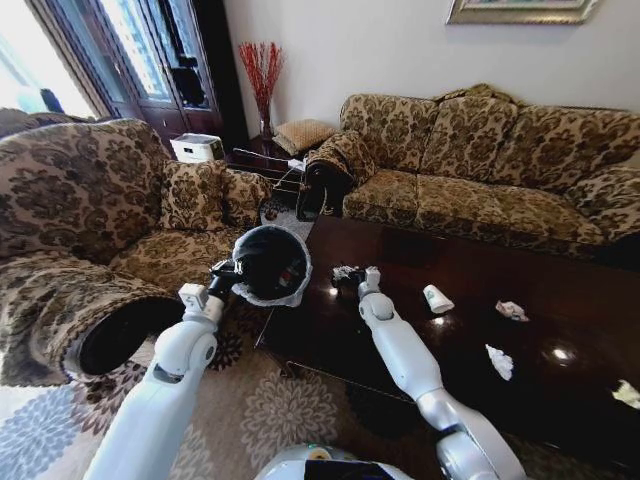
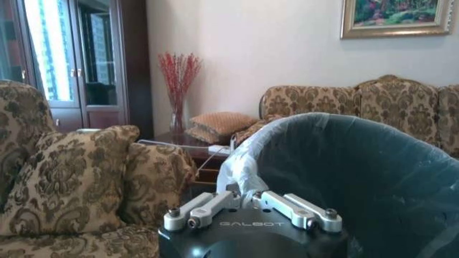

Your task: Move to the front of the table and place the trash on the table into the trash bin.

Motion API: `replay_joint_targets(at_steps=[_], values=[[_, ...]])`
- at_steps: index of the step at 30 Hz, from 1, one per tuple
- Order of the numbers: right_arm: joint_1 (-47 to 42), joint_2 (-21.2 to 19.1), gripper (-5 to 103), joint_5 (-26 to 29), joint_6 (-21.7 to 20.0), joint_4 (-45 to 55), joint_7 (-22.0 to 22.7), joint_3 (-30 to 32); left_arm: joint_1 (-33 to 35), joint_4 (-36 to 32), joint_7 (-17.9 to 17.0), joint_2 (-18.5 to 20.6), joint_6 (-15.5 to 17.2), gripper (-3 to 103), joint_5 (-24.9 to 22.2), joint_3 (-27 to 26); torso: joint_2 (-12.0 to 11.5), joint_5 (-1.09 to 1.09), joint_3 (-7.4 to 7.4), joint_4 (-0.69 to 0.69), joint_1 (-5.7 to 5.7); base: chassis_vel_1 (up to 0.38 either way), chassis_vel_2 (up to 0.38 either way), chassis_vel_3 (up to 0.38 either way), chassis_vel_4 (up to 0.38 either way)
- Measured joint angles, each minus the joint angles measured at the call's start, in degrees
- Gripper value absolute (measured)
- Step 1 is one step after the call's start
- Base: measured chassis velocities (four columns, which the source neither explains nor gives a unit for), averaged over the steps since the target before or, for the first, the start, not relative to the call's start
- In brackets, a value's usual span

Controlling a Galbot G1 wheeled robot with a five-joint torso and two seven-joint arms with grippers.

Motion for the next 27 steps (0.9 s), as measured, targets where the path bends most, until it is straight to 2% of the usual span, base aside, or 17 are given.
replay_joint_targets(at_steps=[1, 6, 9, 10, 13, 15, 17, 18, 22, 23, 26, 27], values=[[-0.25, -0.14, 102, 0.34, -0.02, -0.03, -0.37, 0.3, -0.07, 0.0, 0.01, 0.05, 0.0, 3, -0.17, 0.15, 0.0, 0.0, 0.0, 0.01, 0.0, 0.0, 0.0, 0.0, 0.0], [-0.8, -0.82, 95, 1.21, -0.1, -0.19, -2.26, 1.04, -0.08, -0.4, 0.02, 0.25, 0.39, 3, -1.1, 0.15, 0.0, 0.0, -0.01, 0.01, -0.01, 0.0, 0.0, 0.0, 0.0], [-1.04, -1.18, 83, 1.5, -0.12, -0.24, -3.37, 1.13, 0.25, -0.69, -0.03, 0.14, 0.46, 3, -1.5, -0.01, 0.0, 0.0, 0.0, 0.01, 0.0, 0.0, 0.0, 0.0, 0.0], [-1.04, -1.18, 83, 1.5, -0.12, -0.24, -3.37, 1.13, 0.25, -0.69, -0.03, 0.14, 0.46, 3, -1.5, -0.01, 0.0, 0.0, 0.0, 0.01, 0.0, 0.0, 0.0, 0.0, 0.0], [-1.04, -1.22, 66, 1.43, -0.22, -0.64, -3.96, 1.15, 0.39, -1.22, -0.03, -0.02, 0.55, 3, -1.72, -0.03, 0.0, 0.0, -0.01, 0.02, -0.01, 0.0, 0.0, 0.0, 0.0], [-1.05, -1.21, 66, 1.23, -0.24, -0.74, -4.26, 1.13, 0.39, -1.32, -0.03, -0.03, 0.58, 3, -1.73, -0.04, 0.0, 0.0, -0.01, 0.02, -0.01, 0.0, 0.0, 0.0, 0.0], [-1.06, -1.1, 55, 0.84, -0.24, -0.9, -5.04, 1.1, 0.37, -1.45, -0.03, -0.04, 0.71, 3, -1.79, -0.03, 0.0, 0.0, -0.01, 0.02, -0.01, 0.0, 0.0, 0.0, 0.0], [-1.06, -1.1, 55, 0.84, -0.24, -0.9, -5.04, 1.1, 0.37, -1.45, -0.03, -0.04, 0.71, 3, -1.79, -0.03, 0.0, 0.0, -0.01, 0.02, -0.01, 0.0, 0.0, 0.0, 0.0], [-0.99, -0.43, 34, 0.84, -0.24, -1.42, -5.41, 1.12, 0.4, -1.76, -0.03, -0.18, 0.87, 3, -1.99, -0.02, 0.01, 0.0, -0.01, 0.02, -0.01, 0.0, 0.0, 0.0, 0.0], [-0.99, -0.43, 34, 0.84, -0.24, -1.42, -5.41, 1.12, 0.4, -1.76, -0.03, -0.18, 0.87, 3, -1.99, -0.02, 0.01, 0.0, -0.01, 0.02, -0.01, 0.0, 0.0, 0.0, 0.0], [-1.03, -0.31, 19, 0.84, -0.23, -1.56, -5.57, 1.27, 0.5, -2.13, 0.0, -0.12, 0.94, 3, -2.14, -0.11, 0.01, -0.01, -0.02, 0.02, -0.01, 0.0, 0.0, 0.0, 0.0], [-1.03, -0.31, 19, 0.84, -0.23, -1.56, -5.57, 1.27, 0.5, -2.13, 0.0, -0.12, 0.94, 3, -2.14, -0.11, 0.01, -0.01, -0.02, 0.02, -0.01, 0.0, 0.0, 0.0, 0.0]])
